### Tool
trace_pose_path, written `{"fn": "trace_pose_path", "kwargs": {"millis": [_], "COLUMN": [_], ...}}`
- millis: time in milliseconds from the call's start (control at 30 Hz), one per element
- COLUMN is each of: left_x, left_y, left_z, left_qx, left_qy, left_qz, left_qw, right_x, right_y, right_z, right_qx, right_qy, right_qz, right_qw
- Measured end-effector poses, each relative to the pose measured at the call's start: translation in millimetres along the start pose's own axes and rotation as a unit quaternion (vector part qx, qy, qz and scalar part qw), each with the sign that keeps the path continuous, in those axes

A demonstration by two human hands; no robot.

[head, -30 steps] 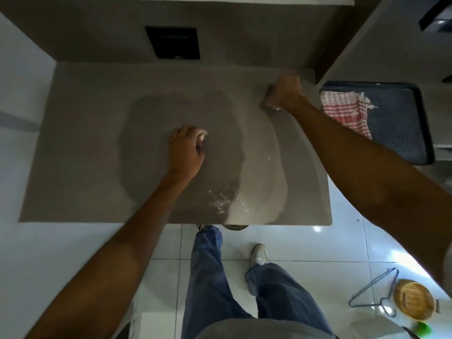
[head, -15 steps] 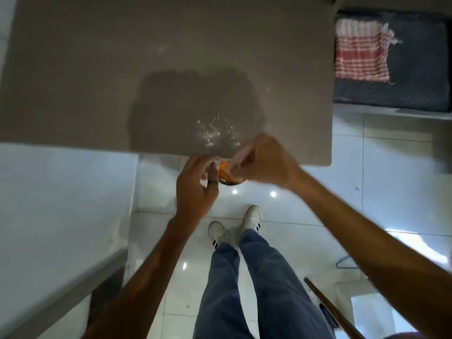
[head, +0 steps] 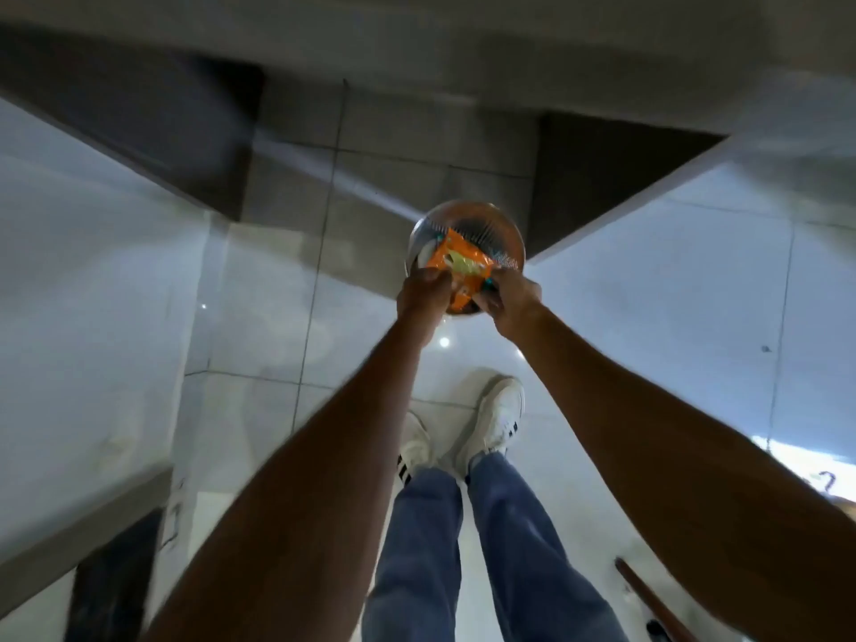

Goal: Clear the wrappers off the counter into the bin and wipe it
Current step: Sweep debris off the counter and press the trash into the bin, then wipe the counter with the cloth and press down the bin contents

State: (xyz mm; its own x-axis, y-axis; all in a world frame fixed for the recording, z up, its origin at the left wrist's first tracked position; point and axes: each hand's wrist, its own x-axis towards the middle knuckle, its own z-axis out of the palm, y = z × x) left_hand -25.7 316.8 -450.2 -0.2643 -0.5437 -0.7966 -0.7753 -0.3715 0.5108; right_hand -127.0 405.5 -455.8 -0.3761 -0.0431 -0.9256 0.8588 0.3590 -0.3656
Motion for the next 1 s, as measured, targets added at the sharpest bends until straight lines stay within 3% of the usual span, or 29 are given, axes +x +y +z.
{"fn": "trace_pose_path", "kwargs": {"millis": [100,200,267,333,400,500,600,667,767,900,1000], "left_x": [-42,-147,-220,-293,-345,-356,-346,-329,-305,-270,-247], "left_y": [-28,-38,-33,-11,19,73,168,235,306,348,356], "left_z": [-10,-41,-62,-89,-112,-134,-137,-131,-110,-76,-56], "left_qx": [0.091,0.147,0.220,0.269,0.285,0.340,0.384,0.391,0.401,0.380,0.392], "left_qy": [0.042,0.081,0.122,0.168,0.203,0.227,0.241,0.254,0.262,0.259,0.261], "left_qz": [0.023,0.132,0.234,0.309,0.364,0.432,0.493,0.499,0.467,0.452,0.446], "left_qw": [0.995,0.977,0.939,0.897,0.863,0.804,0.743,0.731,0.743,0.764,0.761], "right_x": [-30,-114,-184,-263,-327,-367,-377,-361,-314,-227,-183], "right_y": [11,16,17,5,-14,-63,-163,-246,-357,-439,-449], "right_z": [-13,-37,-54,-76,-98,-114,-134,-145,-163,-172,-166], "right_qx": [-0.009,-0.196,-0.342,-0.422,-0.439,-0.393,-0.384,-0.370,-0.385,-0.484,-0.552], "right_qy": [-0.008,0.006,-0.007,-0.008,0.010,0.033,0.144,0.263,0.350,0.304,0.266], "right_qz": [0.005,-0.147,-0.313,-0.442,-0.555,-0.688,-0.731,-0.689,-0.554,-0.392,-0.340], "right_qw": [1.000,0.970,0.886,0.791,0.707,0.610,0.545,0.564,0.650,0.721,0.713]}}
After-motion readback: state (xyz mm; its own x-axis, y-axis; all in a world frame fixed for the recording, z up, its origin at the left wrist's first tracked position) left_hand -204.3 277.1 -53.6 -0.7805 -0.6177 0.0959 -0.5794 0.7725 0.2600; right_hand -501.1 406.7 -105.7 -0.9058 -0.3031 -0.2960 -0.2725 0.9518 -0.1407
